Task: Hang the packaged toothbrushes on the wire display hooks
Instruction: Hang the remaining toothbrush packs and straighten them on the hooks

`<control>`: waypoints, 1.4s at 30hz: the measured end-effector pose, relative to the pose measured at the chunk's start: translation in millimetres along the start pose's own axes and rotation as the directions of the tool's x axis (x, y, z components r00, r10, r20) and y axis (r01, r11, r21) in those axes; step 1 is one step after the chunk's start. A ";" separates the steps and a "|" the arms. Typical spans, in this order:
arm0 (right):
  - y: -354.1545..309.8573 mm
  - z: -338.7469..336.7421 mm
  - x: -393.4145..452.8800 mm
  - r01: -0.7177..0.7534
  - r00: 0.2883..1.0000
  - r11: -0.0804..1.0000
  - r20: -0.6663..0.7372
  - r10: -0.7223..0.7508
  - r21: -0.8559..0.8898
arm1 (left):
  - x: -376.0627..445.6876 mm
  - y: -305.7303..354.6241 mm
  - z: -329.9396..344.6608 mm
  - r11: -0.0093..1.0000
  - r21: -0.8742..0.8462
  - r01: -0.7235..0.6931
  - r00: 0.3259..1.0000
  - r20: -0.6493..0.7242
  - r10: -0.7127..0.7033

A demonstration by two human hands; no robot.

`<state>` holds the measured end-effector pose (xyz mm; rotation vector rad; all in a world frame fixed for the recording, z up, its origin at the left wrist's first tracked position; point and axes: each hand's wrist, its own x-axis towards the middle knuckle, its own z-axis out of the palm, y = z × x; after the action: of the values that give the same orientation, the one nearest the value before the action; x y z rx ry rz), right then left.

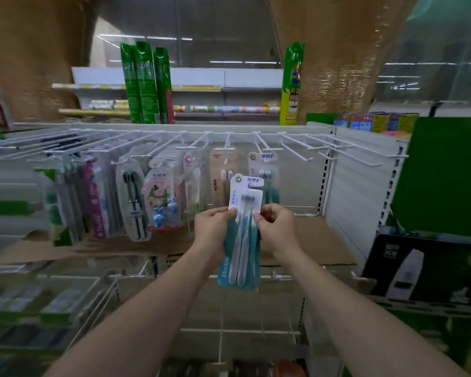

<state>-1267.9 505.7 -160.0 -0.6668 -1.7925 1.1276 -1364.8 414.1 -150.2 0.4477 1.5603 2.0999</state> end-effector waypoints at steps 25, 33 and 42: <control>-24.0 -27.0 26.4 0.024 0.973 1.000 -0.229 -0.024 -0.001 | 1.3 20.5 -17.2 0.999 -0.008 -0.037 0.999 0.002 0.037; -19.5 -16.9 39.6 -0.082 0.965 0.997 -0.249 0.077 -0.010 | 4.3 26.9 -25.1 0.999 -0.018 -0.041 0.998 0.040 0.041; -5.4 -17.3 29.2 -0.146 0.953 0.989 -0.271 0.134 -0.024 | -0.2 22.7 -15.8 0.991 0.046 -0.125 0.979 0.170 0.116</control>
<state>-1265.9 533.8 -140.2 -0.9398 -1.5605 1.0366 -1377.1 396.1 -133.2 0.7360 1.5322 2.0514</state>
